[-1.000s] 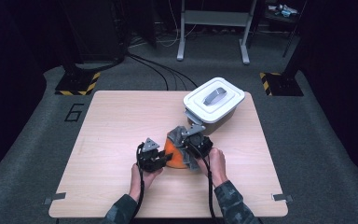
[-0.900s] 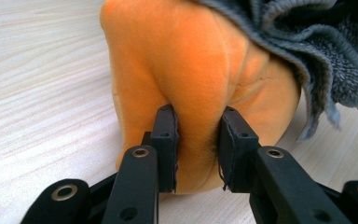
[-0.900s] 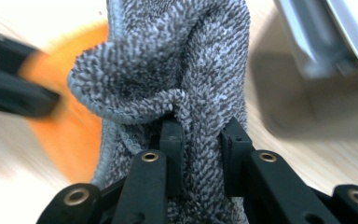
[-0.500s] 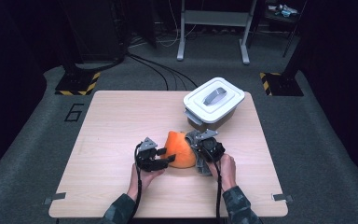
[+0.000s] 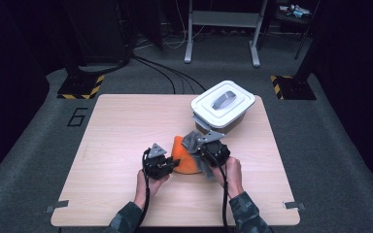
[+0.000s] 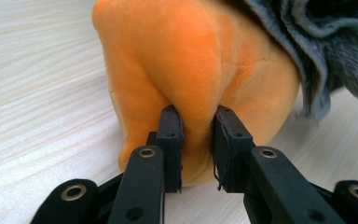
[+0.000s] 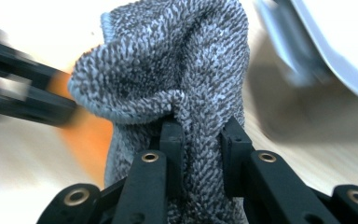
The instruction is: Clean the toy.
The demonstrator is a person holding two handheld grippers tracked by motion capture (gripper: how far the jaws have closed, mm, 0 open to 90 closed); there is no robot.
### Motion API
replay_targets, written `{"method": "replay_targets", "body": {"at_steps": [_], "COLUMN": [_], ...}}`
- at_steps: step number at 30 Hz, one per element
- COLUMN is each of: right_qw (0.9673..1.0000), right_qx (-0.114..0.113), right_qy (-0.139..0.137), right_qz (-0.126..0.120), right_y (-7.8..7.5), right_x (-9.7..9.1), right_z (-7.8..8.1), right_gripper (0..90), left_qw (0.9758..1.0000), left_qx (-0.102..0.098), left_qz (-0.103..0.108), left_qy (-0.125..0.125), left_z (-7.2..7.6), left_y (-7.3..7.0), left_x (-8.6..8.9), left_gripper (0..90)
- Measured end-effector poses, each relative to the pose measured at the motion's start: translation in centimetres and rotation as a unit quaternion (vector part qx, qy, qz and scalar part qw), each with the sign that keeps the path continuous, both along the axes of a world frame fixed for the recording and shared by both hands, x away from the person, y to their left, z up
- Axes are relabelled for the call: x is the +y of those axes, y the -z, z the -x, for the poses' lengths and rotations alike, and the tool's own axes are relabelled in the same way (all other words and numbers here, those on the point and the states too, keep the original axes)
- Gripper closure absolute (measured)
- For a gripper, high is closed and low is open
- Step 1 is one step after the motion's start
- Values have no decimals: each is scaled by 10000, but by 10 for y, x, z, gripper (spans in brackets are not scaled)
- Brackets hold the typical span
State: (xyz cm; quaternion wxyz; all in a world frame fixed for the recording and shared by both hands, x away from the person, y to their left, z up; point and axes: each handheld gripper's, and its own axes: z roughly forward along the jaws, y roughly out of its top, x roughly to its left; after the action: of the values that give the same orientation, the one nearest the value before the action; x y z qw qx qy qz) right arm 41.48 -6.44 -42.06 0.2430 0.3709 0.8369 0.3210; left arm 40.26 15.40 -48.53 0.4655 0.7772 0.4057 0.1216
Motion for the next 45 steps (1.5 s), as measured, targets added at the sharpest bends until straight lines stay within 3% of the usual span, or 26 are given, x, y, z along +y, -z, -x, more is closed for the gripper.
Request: {"method": "replay_targets", "body": {"at_steps": [3, 5, 7, 9, 12, 14, 16, 21, 23, 26, 28, 30, 34, 36, 39, 41, 45], "right_qw": [9995, 9987, 9986, 9987, 9988, 9990, 9991, 9993, 9991, 9993, 9991, 9993, 9994, 9996, 9998, 9992, 9985], "right_qx": [-73, -119, -65, -34, -9, 65, 145, 196, 234, 214, 209, 202, 81, -43, -202, -259, -109], "right_qy": [-302, -456, -431, -400, -331, -242, -58, 133, 245, 249, 313, 258, 276, 235, -54, -247, -272], "right_qz": [66, 190, 314, 322, 352, 360, 391, 292, 262, 180, 187, 154, 169, 121, 68, 156, 469], "right_y": [-7, -4, 3, 8, 12, 14, 19, 29, 31, 33, 33, 33, 25, 14, -3, -10, 3], "right_x": [24, 38, 42, 37, 26, 17, 4, -12, -14, -15, -15, -16, -11, -6, 6, 21, 43], "right_z": [9, 7, 3, -2, -4, -5, -6, -7, -6, -7, -8, -10, -8, -4, 4, 10, 5], "right_gripper": [749, 747, 750, 751, 752, 752, 752, 752, 752, 752, 752, 751, 750, 750, 750, 750, 751], "left_qw": [9999, 9999, 10000, 9999, 10000, 9999, 9999, 10000, 10000, 9999, 9994, 9989, 9999, 9997, 9992, 9988, 9991], "left_qx": [-18, -16, 75, 104, 35, 74, 77, 57, 56, -128, -165, -215, 7, 162, 307, 352, 370], "left_qz": [-95, -99, -26, 78, 17, 88, 73, 52, 70, 19, -177, -275, -12, 141, 257, 333, 212], "left_qy": [67, -19, -32, -32, 0, -33, 13, 15, 22, 110, 229, 304, 128, 70, 85, 82, 24], "left_z": [2, 2, -1, -1, -2, -2, -3, -4, -4, -4, -4, -6, -9, -7, -4, -1, -2], "left_y": [-2, -1, 3, 5, 5, 6, 7, 7, 6, 1, 0, 5, 6, 3, -1, -4, -3], "left_x": [-3, -3, 1, 2, 1, 1, 3, 3, 4, 4, 2, -1, 3, 7, 8, 8, 8], "left_gripper": [750, 754, 757, 761, 760, 760, 759, 750, 710, 492, 409, 534, 742, 778, 790, 790, 790]}}
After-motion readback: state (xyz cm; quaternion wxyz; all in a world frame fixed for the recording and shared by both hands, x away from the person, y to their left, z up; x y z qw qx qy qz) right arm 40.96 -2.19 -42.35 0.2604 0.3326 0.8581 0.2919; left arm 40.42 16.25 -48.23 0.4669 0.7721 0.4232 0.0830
